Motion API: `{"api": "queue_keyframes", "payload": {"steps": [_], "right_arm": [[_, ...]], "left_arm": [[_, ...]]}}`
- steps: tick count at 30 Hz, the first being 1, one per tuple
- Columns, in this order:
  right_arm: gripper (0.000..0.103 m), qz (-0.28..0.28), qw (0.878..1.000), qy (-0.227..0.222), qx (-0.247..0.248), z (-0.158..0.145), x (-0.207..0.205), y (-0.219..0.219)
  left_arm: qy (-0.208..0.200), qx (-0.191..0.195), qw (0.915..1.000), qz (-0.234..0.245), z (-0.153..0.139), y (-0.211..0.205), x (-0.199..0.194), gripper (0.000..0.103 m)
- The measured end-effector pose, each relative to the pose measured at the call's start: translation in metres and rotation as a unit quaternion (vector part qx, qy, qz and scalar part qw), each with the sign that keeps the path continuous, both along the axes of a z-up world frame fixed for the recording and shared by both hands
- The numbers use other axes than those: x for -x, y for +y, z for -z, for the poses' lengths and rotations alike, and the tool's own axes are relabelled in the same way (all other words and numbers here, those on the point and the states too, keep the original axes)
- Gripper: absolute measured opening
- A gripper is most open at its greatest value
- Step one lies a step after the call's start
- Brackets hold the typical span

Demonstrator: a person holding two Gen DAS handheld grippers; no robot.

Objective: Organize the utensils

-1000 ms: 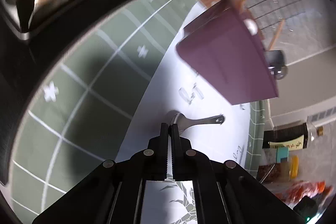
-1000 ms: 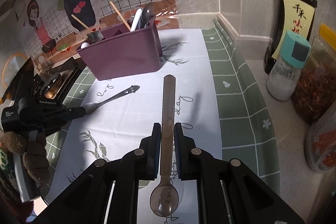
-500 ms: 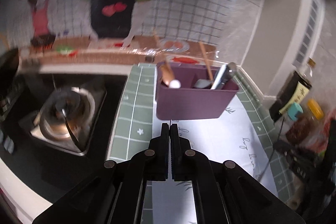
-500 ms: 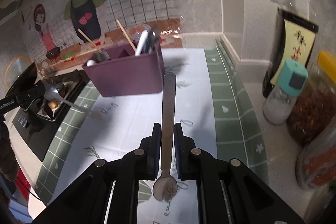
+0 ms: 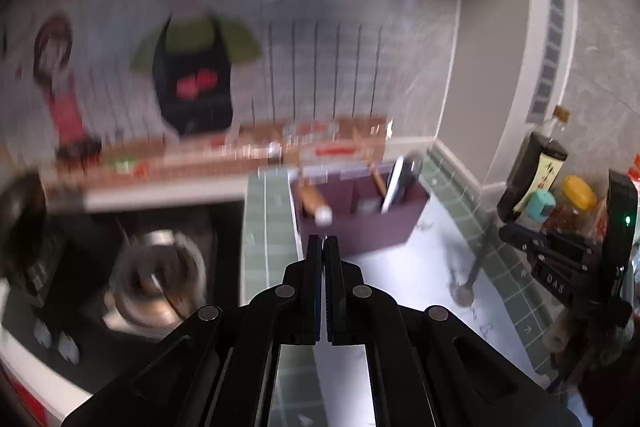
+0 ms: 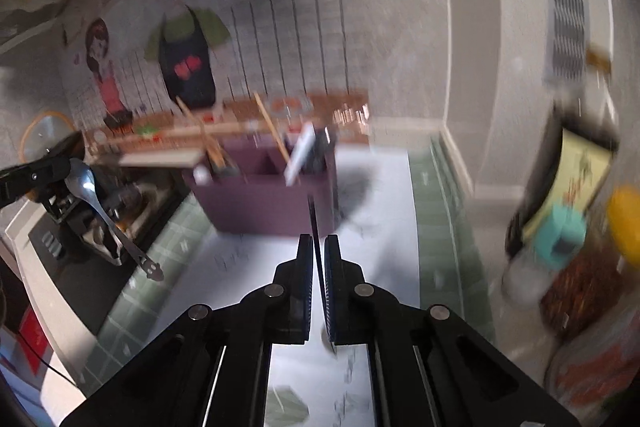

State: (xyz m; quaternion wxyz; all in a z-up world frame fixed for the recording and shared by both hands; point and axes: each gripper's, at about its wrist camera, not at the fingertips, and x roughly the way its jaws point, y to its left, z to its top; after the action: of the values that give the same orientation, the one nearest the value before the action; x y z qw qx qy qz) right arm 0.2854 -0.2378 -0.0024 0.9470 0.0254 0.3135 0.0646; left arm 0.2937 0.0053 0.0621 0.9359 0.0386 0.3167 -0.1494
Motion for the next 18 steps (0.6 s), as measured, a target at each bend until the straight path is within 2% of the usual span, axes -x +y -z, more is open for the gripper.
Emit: {"api": "queue_keyframes", "payload": {"steps": [4, 6, 9, 11, 12, 14, 18], "right_arm": [[0.003, -0.018, 0.998, -0.065, -0.012, -0.057, -0.01, 0.005], [0.003, -0.028, 0.996, -0.082, -0.023, -0.08, -0.017, 0.006], [0.004, -0.049, 0.996, -0.078, -0.017, -0.094, -0.03, 0.008], [0.008, -0.084, 0.995, -0.044, -0.014, -0.082, -0.039, 0.01], [0.017, -0.108, 0.994, -0.023, -0.017, -0.07, -0.043, 0.012], [0.03, -0.155, 0.987, 0.029, -0.018, -0.035, -0.048, 0.015], [0.03, -0.184, 0.975, 0.118, 0.042, 0.043, -0.055, 0.028]], "left_arm": [[-0.042, -0.004, 0.9989, 0.019, -0.059, 0.0, -0.01, 0.001], [-0.052, -0.001, 0.9983, 0.027, -0.079, -0.001, -0.015, 0.001], [-0.053, 0.015, 0.998, 0.033, -0.093, 0.002, -0.024, 0.001], [-0.052, 0.017, 0.9979, 0.034, -0.09, 0.004, -0.025, 0.001], [-0.049, 0.018, 0.998, 0.035, -0.083, 0.005, -0.024, 0.001], [-0.03, 0.025, 0.9986, 0.036, -0.068, 0.007, -0.024, 0.001], [0.009, 0.029, 0.999, 0.032, -0.034, 0.009, -0.022, 0.001]]}}
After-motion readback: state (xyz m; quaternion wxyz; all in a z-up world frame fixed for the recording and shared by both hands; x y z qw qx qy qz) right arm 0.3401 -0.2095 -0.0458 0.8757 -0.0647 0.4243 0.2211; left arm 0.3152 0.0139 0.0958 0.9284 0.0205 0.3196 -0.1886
